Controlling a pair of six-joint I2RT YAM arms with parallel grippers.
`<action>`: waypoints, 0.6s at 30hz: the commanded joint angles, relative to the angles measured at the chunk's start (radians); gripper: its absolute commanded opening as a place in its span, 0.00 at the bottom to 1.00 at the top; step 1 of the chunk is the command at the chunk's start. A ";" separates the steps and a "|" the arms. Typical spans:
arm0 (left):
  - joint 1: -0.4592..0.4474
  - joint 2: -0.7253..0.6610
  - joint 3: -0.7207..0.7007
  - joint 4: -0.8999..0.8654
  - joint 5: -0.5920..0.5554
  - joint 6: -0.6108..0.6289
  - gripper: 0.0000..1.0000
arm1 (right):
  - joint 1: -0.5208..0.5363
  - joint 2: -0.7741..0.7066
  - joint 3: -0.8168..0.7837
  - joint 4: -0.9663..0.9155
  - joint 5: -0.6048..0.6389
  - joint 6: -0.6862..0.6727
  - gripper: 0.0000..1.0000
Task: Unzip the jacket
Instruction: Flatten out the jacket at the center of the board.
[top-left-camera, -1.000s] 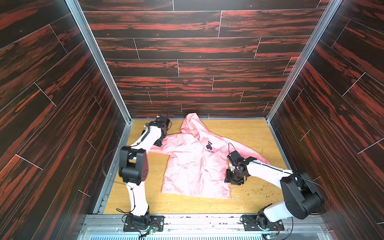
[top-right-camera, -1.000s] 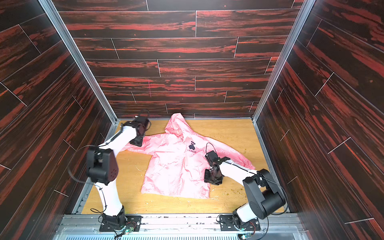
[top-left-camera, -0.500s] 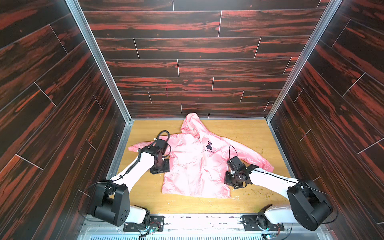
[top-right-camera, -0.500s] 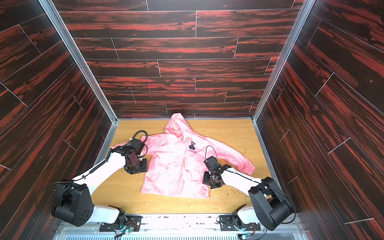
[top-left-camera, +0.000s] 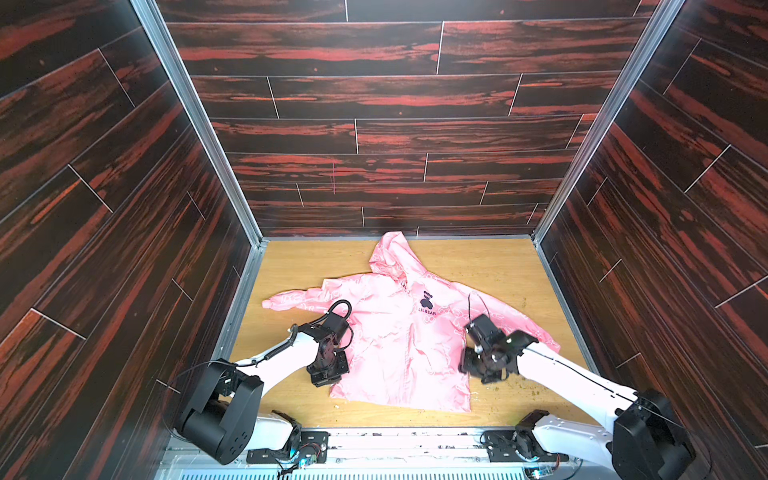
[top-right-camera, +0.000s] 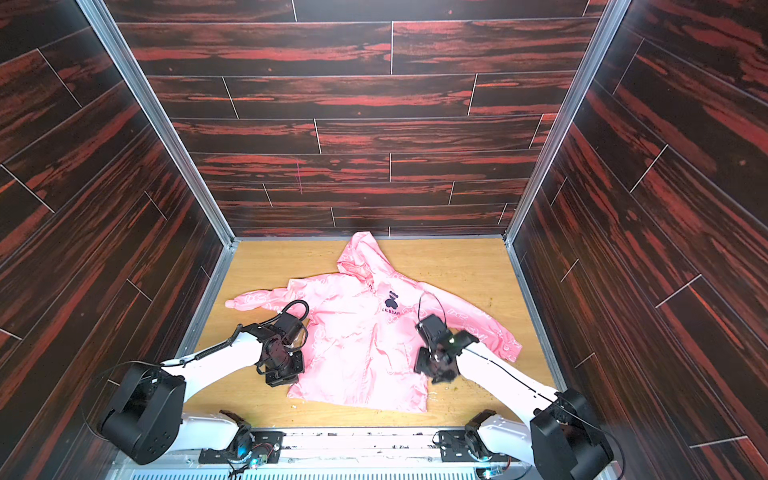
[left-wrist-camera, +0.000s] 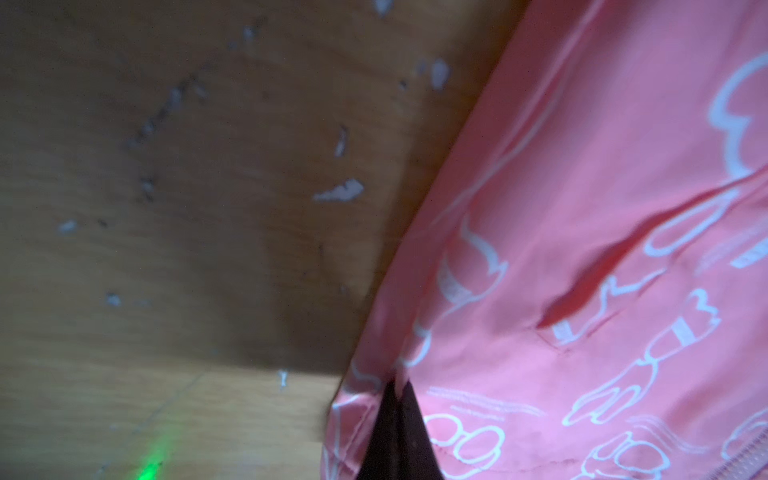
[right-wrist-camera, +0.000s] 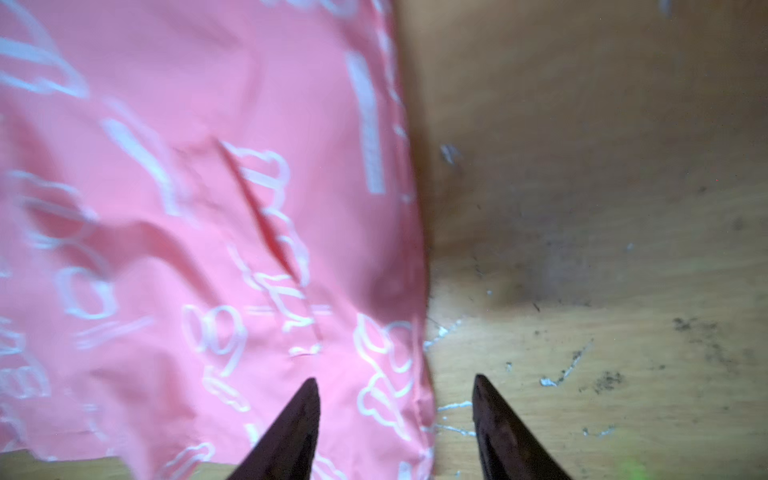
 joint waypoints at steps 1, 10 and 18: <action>-0.044 -0.086 -0.034 -0.011 0.008 -0.114 0.00 | -0.022 0.063 0.126 -0.048 0.036 -0.133 0.63; -0.105 -0.372 -0.039 -0.195 -0.096 -0.182 0.27 | -0.109 0.324 0.448 0.094 -0.229 -0.402 0.63; -0.102 -0.209 0.346 -0.092 -0.300 0.278 1.00 | -0.111 0.595 0.713 0.251 -0.402 -0.586 0.55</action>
